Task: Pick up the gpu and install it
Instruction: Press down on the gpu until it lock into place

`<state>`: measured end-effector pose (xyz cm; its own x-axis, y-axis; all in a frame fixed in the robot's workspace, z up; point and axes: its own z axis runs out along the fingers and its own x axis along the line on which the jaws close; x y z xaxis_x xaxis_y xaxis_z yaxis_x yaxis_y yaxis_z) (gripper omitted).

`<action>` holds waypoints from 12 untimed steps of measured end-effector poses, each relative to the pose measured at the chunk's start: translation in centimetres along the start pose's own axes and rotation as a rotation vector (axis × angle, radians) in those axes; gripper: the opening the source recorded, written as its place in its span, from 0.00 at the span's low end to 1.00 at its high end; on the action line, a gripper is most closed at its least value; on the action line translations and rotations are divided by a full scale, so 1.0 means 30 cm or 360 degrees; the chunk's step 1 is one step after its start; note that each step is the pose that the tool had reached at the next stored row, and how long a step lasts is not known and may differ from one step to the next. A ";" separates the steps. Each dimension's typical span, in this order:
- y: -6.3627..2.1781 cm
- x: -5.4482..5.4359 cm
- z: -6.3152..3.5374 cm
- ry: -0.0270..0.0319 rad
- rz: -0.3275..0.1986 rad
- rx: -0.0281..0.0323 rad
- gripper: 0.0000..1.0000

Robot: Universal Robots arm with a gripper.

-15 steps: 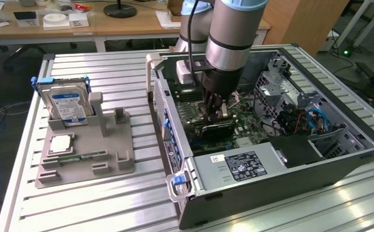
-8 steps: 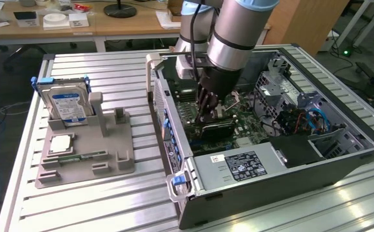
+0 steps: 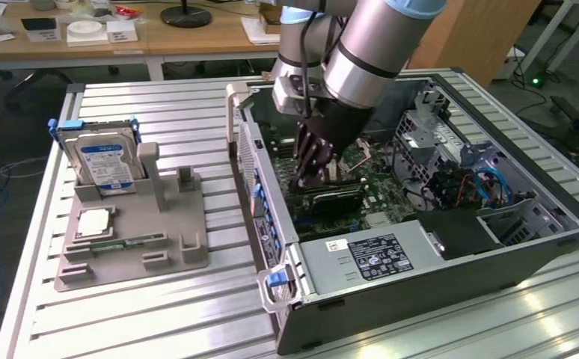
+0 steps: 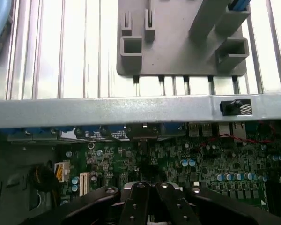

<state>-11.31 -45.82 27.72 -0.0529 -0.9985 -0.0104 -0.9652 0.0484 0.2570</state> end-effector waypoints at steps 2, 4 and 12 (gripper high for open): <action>0.004 0.000 -0.017 0.00008 0.0000 -0.00196 0.11; 0.008 0.000 -0.030 0.00011 0.0001 -0.00296 0.11; 0.020 0.000 -0.030 0.00034 0.0002 -0.00718 0.11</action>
<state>-11.65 -45.81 28.75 -0.0532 -0.9986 -0.0081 -0.9526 0.0483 0.3003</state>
